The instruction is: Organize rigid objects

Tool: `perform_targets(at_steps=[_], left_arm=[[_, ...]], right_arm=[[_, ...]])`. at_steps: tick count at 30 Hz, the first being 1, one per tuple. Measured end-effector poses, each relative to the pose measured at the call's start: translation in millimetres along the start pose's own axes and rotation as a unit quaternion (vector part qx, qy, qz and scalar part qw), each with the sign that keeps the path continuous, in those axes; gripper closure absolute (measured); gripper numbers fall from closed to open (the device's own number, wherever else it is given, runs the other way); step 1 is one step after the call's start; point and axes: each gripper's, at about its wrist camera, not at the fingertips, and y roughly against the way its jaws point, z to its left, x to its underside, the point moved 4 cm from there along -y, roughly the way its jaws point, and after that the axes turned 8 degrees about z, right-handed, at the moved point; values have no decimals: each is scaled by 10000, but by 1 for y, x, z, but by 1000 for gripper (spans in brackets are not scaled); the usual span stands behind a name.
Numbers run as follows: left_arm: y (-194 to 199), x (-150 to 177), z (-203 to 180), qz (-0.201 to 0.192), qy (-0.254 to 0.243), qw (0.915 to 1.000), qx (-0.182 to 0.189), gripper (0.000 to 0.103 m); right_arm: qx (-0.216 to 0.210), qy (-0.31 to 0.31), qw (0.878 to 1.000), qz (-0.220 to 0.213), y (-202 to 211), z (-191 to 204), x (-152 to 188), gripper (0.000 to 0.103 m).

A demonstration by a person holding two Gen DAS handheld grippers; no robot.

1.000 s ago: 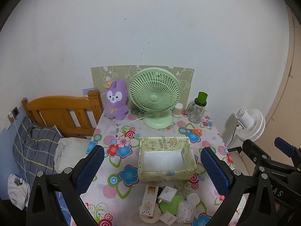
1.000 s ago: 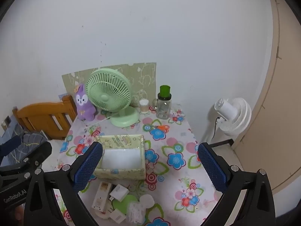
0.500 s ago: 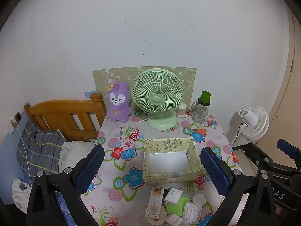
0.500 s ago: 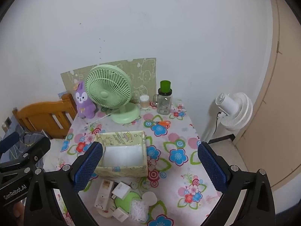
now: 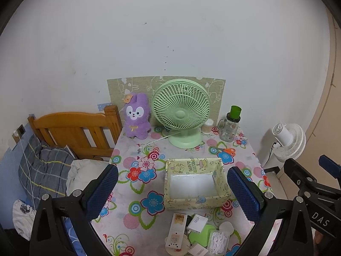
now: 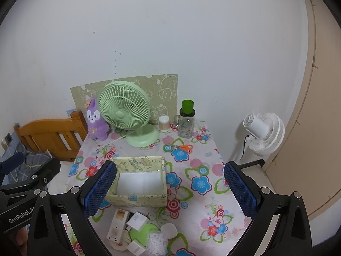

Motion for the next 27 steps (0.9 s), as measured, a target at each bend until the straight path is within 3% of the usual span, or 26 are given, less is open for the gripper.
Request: perform_targets(at_steps=[27], left_arm=[[-1,-3,-7,-37,-38,10000,62,0]], right_arm=[[33,-66,9999,-99,4,-6,-5,0]])
